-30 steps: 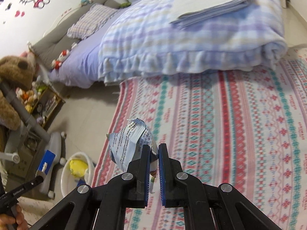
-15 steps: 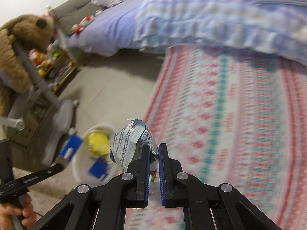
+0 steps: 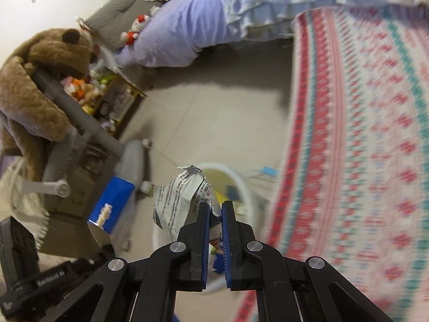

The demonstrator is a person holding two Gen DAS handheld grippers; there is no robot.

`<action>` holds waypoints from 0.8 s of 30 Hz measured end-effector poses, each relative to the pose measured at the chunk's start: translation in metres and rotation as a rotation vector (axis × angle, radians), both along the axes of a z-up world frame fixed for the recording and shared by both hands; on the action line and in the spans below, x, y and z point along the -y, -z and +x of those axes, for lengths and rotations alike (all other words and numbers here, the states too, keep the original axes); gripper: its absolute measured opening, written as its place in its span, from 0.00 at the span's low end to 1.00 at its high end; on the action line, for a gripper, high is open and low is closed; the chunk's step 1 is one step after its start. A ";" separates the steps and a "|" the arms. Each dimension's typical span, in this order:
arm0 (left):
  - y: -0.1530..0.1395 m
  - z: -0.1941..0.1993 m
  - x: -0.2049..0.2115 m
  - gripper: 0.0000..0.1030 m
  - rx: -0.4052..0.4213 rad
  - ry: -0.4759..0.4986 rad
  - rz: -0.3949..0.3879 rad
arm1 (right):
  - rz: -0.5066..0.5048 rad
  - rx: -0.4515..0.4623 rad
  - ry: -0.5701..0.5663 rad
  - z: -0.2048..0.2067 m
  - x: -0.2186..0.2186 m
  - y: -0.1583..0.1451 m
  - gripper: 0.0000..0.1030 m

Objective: Collect trash
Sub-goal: 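Carry the box and white paper to the white bin and open both tools over it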

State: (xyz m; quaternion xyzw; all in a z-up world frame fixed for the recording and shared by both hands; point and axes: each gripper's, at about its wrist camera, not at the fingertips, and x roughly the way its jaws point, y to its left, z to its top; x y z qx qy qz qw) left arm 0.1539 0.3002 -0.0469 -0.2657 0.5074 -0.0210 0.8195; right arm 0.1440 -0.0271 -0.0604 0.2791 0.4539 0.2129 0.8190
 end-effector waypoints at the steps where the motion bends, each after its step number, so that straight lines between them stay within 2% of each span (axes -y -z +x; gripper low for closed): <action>1: 0.000 0.000 -0.001 0.01 0.002 -0.002 -0.003 | 0.019 0.006 -0.002 0.000 -0.005 0.002 0.10; 3: -0.001 0.001 -0.004 0.01 0.007 -0.007 -0.004 | 0.027 0.006 -0.031 0.001 -0.019 0.008 0.12; 4: -0.001 0.001 -0.004 0.01 0.008 -0.008 -0.002 | 0.015 -0.008 -0.068 0.003 -0.028 0.014 0.16; 5: 0.000 0.002 -0.005 0.01 0.007 -0.008 0.002 | 0.000 -0.023 -0.095 0.003 -0.034 0.019 0.24; 7: 0.002 0.002 -0.006 0.01 0.002 -0.008 0.002 | -0.047 -0.060 -0.122 0.005 -0.040 0.029 0.31; 12: 0.006 0.002 0.006 0.01 -0.005 0.033 0.028 | -0.041 -0.092 -0.046 0.011 -0.017 0.035 0.33; 17: 0.015 0.003 0.033 0.01 -0.046 0.133 0.150 | -0.021 -0.080 0.024 0.014 0.011 0.025 0.36; 21: 0.026 0.006 0.045 0.01 -0.069 0.177 0.234 | -0.012 -0.074 0.042 0.010 0.022 0.021 0.36; 24: 0.048 0.015 0.060 0.06 -0.132 0.252 0.282 | -0.012 -0.077 0.033 0.005 0.027 0.022 0.36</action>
